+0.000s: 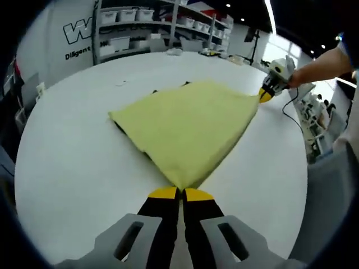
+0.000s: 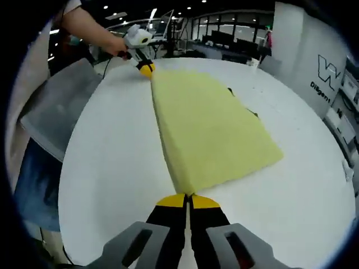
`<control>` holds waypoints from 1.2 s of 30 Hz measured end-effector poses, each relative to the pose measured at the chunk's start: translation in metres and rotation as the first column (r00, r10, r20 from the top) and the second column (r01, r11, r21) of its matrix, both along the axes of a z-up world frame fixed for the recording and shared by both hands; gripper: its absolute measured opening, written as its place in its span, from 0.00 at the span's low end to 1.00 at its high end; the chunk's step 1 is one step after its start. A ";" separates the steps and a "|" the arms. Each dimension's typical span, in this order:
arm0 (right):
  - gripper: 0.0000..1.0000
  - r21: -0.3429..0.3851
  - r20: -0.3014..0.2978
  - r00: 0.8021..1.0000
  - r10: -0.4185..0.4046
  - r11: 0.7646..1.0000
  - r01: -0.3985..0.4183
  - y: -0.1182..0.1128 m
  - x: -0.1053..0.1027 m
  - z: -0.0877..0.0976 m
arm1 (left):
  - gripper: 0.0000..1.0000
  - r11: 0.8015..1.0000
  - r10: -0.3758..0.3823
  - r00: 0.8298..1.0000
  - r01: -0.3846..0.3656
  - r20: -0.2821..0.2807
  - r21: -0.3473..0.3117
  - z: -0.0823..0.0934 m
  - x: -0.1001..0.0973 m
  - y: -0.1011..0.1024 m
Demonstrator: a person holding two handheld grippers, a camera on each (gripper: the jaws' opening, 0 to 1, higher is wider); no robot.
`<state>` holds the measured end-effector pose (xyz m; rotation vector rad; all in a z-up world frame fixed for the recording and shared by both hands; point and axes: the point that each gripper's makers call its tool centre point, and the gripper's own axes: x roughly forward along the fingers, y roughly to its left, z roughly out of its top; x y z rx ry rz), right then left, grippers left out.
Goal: Fold the garment on the visible template until the final outline fits inside the template.
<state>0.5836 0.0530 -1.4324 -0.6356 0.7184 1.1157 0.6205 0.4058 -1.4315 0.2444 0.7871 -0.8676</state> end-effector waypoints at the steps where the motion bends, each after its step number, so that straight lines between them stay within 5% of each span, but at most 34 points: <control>1: 0.00 0.006 -0.006 1.000 -0.006 1.000 0.006 0.003 -0.003 -0.001 | 0.01 1.000 -0.013 1.000 0.013 -0.002 0.012 -0.001 -0.002 0.000; 10: 0.00 0.018 -0.107 0.990 -0.095 0.995 0.097 0.010 -0.031 -0.016 | 0.04 1.000 0.030 0.995 -0.028 -0.099 0.013 -0.009 -0.018 0.004; 15: 0.02 0.012 -0.120 0.984 -0.128 0.991 0.131 0.003 -0.037 -0.013 | 0.02 0.998 0.065 0.993 -0.062 -0.099 0.031 -0.007 -0.019 0.017; 22: 0.00 0.118 -0.004 0.960 -0.280 0.953 0.279 0.003 0.004 0.033 | 0.01 0.982 0.188 0.980 -0.189 0.061 0.007 0.023 0.017 0.032; 26: 0.00 0.179 0.011 0.959 -0.283 0.944 0.277 0.026 0.017 0.047 | 0.01 0.981 0.174 0.980 -0.164 0.096 -0.103 0.046 0.028 0.002; 30: 0.00 0.250 -0.041 0.954 -0.297 0.921 0.297 0.063 0.023 0.043 | 0.02 0.991 0.084 0.994 -0.075 0.071 -0.115 0.039 0.022 -0.040; 36: 0.00 0.267 -0.074 0.960 -0.270 0.922 0.280 0.113 0.023 0.024 | 0.09 0.992 -0.041 0.999 0.045 0.036 -0.117 0.020 0.005 -0.097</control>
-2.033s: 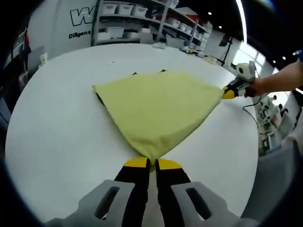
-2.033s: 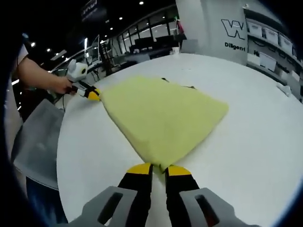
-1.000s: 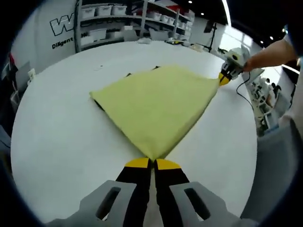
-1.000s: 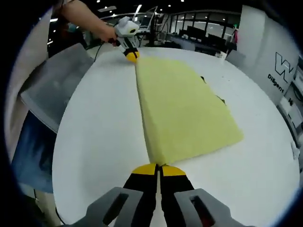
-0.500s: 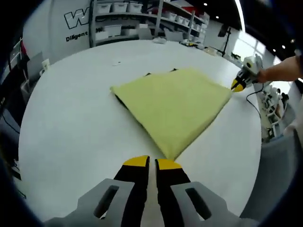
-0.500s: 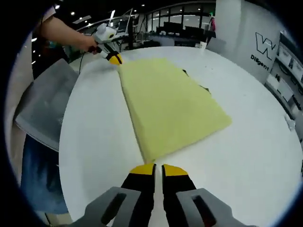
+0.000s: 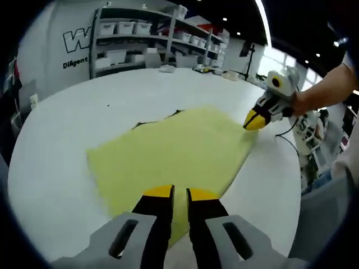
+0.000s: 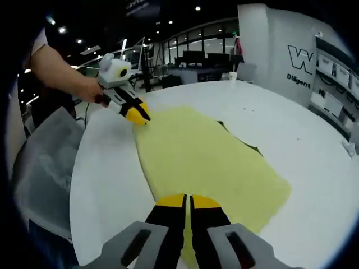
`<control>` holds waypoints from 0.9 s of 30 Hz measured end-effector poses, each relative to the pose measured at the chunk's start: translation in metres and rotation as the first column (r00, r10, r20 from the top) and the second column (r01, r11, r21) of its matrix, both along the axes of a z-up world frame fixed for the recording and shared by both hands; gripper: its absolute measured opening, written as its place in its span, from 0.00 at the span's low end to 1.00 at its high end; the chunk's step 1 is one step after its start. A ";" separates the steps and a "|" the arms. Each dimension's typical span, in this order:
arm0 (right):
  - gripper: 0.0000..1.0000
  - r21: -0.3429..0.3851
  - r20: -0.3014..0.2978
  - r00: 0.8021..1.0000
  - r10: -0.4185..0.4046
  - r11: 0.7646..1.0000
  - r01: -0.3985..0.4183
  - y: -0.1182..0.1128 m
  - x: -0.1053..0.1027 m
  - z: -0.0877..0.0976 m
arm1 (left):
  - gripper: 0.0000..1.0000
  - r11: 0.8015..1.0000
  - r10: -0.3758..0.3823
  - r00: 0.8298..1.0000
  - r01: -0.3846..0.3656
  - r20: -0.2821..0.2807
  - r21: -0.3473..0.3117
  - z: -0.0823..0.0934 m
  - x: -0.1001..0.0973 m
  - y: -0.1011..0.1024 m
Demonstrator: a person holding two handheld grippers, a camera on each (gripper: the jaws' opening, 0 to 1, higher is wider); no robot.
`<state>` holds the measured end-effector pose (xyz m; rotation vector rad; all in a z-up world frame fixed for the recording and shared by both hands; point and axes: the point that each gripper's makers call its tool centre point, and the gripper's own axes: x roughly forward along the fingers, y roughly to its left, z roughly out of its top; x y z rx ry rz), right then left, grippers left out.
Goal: Fold the garment on the visible template until the final outline fits inside the template.
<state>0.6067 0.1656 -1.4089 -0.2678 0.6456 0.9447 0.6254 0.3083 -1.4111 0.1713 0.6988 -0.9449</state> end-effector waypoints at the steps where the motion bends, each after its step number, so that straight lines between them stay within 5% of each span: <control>1: 0.00 0.010 -0.006 1.000 0.004 1.000 -0.004 0.008 -0.001 -0.001 | 0.10 1.000 -0.016 1.000 0.016 -0.003 -0.002 -0.002 -0.002 -0.007; 7: 0.00 0.031 -0.012 0.999 0.047 0.998 -0.046 0.049 -0.006 -0.013 | 0.11 0.994 -0.109 0.994 0.108 0.030 0.016 -0.006 -0.010 -0.041; 14: 0.00 -0.004 0.014 0.992 0.122 0.993 -0.122 0.068 -0.017 -0.028 | 0.07 0.978 -0.189 0.982 0.189 -0.008 0.089 -0.031 -0.027 -0.048; 18: 0.00 -0.060 0.038 0.985 0.166 0.985 -0.164 0.063 -0.022 -0.037 | 0.07 0.980 -0.182 0.983 0.180 0.011 0.087 -0.030 -0.027 -0.046; 27: 0.02 -0.005 0.022 0.996 0.091 0.996 -0.091 0.027 -0.027 -0.033 | 0.05 0.987 -0.128 0.992 0.129 -0.009 0.092 -0.030 -0.026 -0.008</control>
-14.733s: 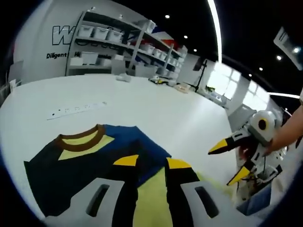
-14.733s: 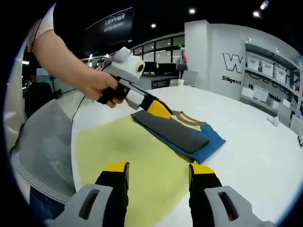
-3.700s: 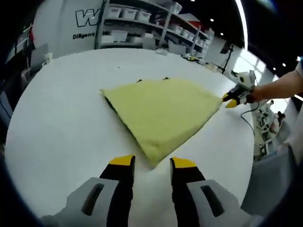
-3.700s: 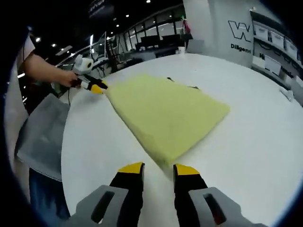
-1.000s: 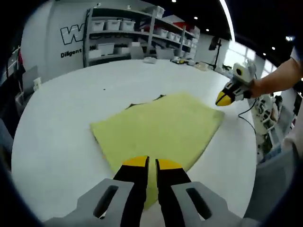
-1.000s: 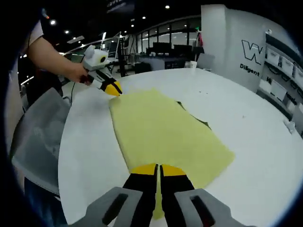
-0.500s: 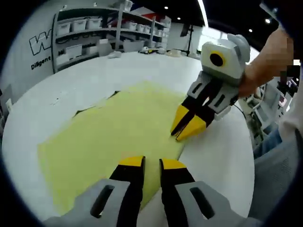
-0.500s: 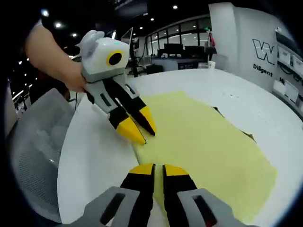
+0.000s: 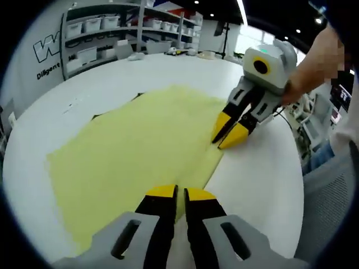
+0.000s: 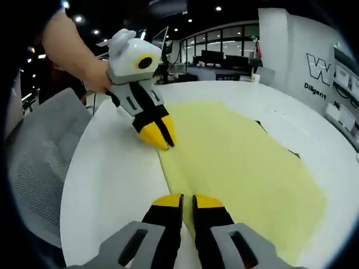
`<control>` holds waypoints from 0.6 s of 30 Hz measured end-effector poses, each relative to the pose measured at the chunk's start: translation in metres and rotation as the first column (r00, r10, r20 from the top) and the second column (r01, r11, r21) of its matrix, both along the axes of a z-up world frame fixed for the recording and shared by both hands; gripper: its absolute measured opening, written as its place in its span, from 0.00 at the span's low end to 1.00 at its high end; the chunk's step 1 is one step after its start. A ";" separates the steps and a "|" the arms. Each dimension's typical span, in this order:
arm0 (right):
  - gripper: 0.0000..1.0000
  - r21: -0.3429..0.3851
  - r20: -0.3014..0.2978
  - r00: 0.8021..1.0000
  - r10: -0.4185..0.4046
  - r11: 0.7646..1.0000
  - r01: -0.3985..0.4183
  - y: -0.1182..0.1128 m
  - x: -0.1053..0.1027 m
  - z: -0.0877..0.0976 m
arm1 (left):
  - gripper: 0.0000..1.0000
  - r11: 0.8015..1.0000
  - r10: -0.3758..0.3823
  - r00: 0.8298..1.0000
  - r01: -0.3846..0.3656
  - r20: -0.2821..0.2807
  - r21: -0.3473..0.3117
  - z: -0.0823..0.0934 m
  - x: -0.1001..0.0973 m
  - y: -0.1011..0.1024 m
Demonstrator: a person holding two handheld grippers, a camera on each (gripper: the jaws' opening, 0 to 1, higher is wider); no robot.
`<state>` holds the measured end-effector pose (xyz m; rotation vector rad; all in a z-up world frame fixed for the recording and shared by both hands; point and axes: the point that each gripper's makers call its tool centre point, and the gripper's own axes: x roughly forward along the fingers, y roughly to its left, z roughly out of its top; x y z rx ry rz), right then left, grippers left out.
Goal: Fold the garment on the visible template until the final outline fits inside the template.
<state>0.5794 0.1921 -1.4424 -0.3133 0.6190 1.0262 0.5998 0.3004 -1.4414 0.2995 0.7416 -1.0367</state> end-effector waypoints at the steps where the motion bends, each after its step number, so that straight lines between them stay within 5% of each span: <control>1: 0.03 -0.002 0.000 1.000 -0.006 1.000 0.006 -0.004 -0.001 0.000 | 0.06 1.000 0.003 1.000 -0.003 0.001 0.004 0.000 0.000 0.004; 18: 0.00 0.046 -0.071 0.977 -0.203 0.977 0.206 -0.092 -0.013 -0.001 | 0.10 0.984 0.178 0.984 -0.178 -0.001 0.016 0.000 0.006 0.088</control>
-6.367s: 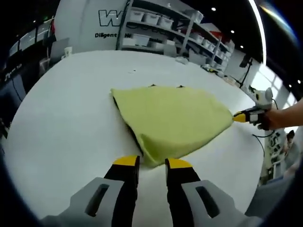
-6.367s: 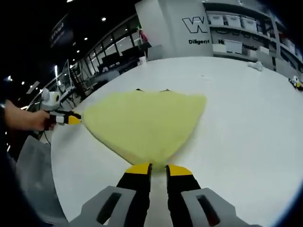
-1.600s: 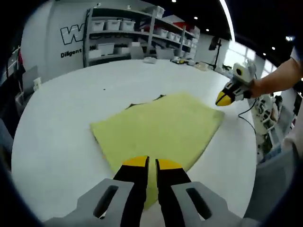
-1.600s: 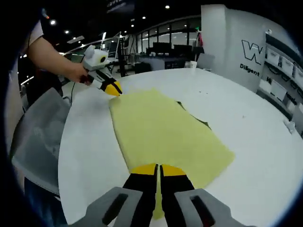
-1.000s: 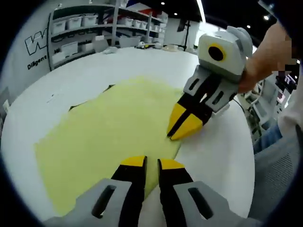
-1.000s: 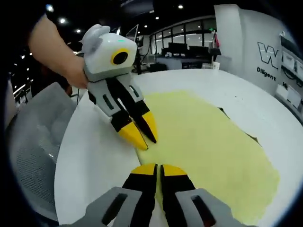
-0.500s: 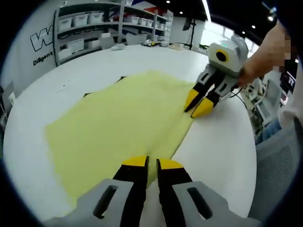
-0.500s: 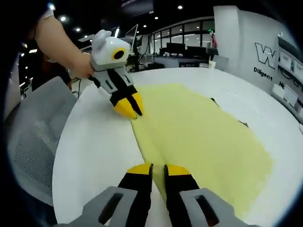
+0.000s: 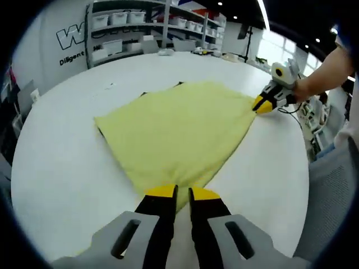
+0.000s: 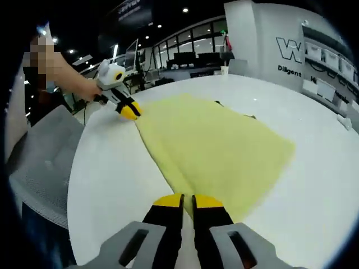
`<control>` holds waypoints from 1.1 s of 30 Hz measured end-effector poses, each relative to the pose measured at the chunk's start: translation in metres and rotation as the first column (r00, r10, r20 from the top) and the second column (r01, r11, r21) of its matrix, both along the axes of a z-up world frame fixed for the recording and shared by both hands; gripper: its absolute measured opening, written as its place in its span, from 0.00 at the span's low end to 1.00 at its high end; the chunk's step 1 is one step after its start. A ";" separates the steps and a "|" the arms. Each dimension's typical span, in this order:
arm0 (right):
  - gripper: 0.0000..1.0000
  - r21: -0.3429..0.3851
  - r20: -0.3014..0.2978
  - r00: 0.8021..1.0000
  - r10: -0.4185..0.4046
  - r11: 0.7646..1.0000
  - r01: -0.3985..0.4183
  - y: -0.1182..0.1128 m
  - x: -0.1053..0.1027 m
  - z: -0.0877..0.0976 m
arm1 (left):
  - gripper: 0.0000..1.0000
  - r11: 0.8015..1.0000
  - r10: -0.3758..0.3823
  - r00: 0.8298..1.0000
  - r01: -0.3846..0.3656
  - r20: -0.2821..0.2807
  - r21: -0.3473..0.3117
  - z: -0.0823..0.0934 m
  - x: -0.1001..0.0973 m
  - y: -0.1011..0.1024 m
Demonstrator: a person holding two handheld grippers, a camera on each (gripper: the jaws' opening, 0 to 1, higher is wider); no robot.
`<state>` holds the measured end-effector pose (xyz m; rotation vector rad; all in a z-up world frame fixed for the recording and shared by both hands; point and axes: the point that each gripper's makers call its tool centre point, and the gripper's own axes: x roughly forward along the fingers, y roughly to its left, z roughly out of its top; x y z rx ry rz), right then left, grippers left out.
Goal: Fold the garment on the visible template until the final outline fits inside the template.
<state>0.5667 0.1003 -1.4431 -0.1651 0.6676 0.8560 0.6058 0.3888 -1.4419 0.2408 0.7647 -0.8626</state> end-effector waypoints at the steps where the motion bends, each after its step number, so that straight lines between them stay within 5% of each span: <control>1: 0.00 -0.003 0.001 1.000 0.002 1.000 -0.002 -0.003 -0.001 0.000 | 0.09 1.000 0.004 1.000 -0.004 0.000 -0.002 0.000 -0.001 0.001; 8: 0.00 -0.028 0.002 1.000 -0.028 0.999 0.028 -0.027 -0.001 0.000 | 0.07 0.996 0.063 0.997 -0.065 -0.032 -0.060 -0.001 -0.003 0.006; 27: 0.00 -0.059 -0.019 0.996 -0.085 0.995 0.083 -0.041 0.004 0.000 | 0.03 0.981 0.151 0.983 -0.162 -0.105 -0.111 -0.002 -0.014 0.016; 33: 0.09 -0.077 -0.037 0.993 -0.110 0.991 0.107 -0.046 0.001 -0.003 | 0.03 0.971 0.197 0.972 -0.211 -0.127 -0.112 -0.001 -0.014 0.015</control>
